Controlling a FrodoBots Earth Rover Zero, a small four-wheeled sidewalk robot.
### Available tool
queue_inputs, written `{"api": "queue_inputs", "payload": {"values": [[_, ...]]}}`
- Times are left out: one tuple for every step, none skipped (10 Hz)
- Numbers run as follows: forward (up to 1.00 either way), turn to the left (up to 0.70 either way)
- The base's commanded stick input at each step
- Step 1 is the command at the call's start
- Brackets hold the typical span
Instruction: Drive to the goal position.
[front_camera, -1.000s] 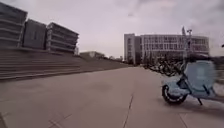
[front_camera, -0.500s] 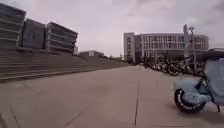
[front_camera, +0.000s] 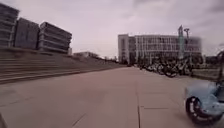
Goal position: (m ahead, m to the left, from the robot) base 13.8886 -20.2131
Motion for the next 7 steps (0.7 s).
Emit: {"api": "queue_inputs", "payload": {"values": [[0.7, 0.0], [0.7, 0.0], [0.7, 0.0], [0.7, 0.0], [0.7, 0.0], [0.7, 0.0], [0.7, 0.0]]}}
